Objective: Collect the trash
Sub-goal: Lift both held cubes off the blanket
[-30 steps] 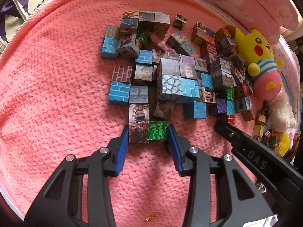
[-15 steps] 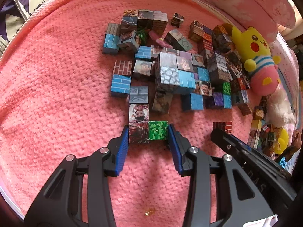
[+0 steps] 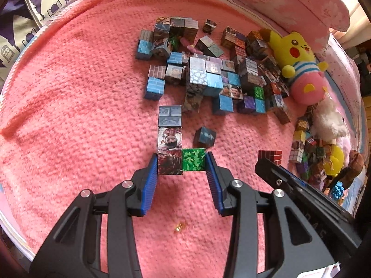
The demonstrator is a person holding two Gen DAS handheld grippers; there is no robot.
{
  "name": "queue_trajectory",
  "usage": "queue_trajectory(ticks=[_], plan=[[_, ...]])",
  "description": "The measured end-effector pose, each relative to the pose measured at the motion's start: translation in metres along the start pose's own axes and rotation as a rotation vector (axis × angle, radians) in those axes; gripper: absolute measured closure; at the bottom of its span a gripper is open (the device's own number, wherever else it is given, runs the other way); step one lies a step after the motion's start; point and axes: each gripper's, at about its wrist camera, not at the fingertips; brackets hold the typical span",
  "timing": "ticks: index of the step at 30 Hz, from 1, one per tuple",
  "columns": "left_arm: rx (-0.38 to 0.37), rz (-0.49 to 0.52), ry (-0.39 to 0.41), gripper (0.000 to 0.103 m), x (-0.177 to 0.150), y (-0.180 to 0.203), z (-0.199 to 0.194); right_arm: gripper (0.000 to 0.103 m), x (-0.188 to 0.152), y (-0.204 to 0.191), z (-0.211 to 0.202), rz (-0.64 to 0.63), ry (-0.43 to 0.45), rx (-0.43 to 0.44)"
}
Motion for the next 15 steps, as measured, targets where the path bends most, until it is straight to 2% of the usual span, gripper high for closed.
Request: queue_trajectory(ticks=[5,15], plan=[[0.009,0.013,0.007,0.064,-0.017,0.008,-0.018,0.084,-0.009,0.003,-0.016,0.008,0.009,0.007],[0.016,0.054,0.027,0.064,-0.029,0.023,-0.047,0.084,-0.031,0.013,-0.054,0.031,0.039,0.014]])
Point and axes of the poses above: each gripper's, at about its wrist camera, not at the fingertips, and z roughly the way its jaws point, y to its right, x to its top, and after that the axes turned 5 degrees about -z, right-handed
